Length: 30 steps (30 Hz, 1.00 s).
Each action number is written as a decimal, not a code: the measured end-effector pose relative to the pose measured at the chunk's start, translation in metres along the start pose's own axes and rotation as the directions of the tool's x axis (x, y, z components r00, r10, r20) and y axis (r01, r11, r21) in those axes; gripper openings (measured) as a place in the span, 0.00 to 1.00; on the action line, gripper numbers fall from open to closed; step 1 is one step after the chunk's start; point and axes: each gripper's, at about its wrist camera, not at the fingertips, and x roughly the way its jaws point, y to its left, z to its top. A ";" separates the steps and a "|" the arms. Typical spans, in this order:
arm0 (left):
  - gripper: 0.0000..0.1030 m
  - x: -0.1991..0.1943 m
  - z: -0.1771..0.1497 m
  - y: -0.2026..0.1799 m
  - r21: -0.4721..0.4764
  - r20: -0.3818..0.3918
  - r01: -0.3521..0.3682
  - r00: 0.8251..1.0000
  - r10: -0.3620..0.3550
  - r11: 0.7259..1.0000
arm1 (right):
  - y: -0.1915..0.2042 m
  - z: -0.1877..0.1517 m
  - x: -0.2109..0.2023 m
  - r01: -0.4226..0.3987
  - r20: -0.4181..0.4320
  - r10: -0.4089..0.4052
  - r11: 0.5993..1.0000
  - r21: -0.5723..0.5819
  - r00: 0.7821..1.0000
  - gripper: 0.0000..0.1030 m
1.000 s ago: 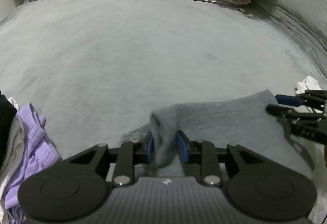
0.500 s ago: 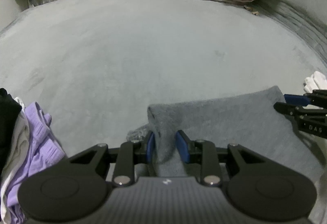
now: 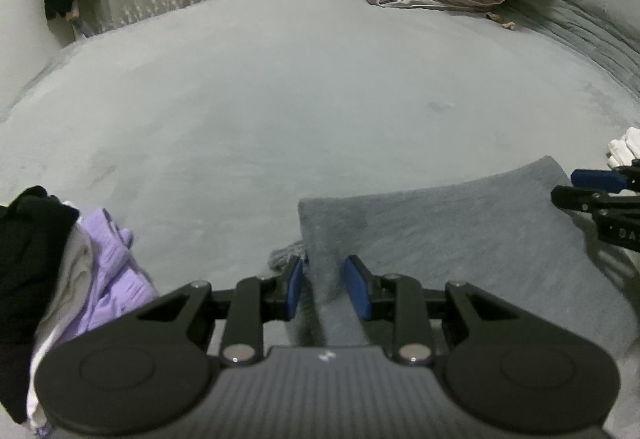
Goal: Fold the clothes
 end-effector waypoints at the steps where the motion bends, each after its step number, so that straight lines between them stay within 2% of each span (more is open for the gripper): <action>1: 0.25 -0.001 -0.001 0.000 0.001 0.003 -0.009 1.000 0.009 1.000 | 0.002 0.000 -0.002 -0.003 0.007 0.003 1.000 0.000 1.000 0.33; 4: 0.25 -0.002 -0.002 0.002 -0.012 0.002 -0.014 1.000 0.014 1.000 | 0.008 -0.001 -0.008 -0.012 0.024 0.012 1.000 0.000 1.000 0.39; 10: 0.25 -0.015 -0.003 -0.002 -0.025 0.019 -0.012 1.000 0.012 1.000 | 0.022 -0.003 -0.017 -0.075 0.030 0.075 0.997 -0.004 0.997 0.44; 15: 0.25 -0.035 -0.011 -0.016 -0.013 0.045 0.048 0.998 -0.048 0.999 | 0.020 -0.008 -0.021 -0.158 0.012 0.158 0.985 0.076 0.987 0.45; 19: 0.25 -0.035 -0.023 -0.037 0.044 0.035 0.098 0.994 -0.099 0.994 | 0.017 -0.011 -0.015 -0.148 -0.028 0.152 0.983 0.104 0.988 0.45; 23: 0.23 -0.025 -0.034 -0.061 0.170 0.054 0.042 0.997 -0.052 0.985 | 0.015 -0.014 -0.007 -0.164 -0.050 0.171 0.980 0.116 0.984 0.47; 30: 0.23 -0.021 -0.036 -0.060 0.163 0.046 0.034 0.998 -0.042 0.986 | 0.024 -0.019 -0.003 -0.138 -0.044 0.141 0.988 0.069 0.989 0.50</action>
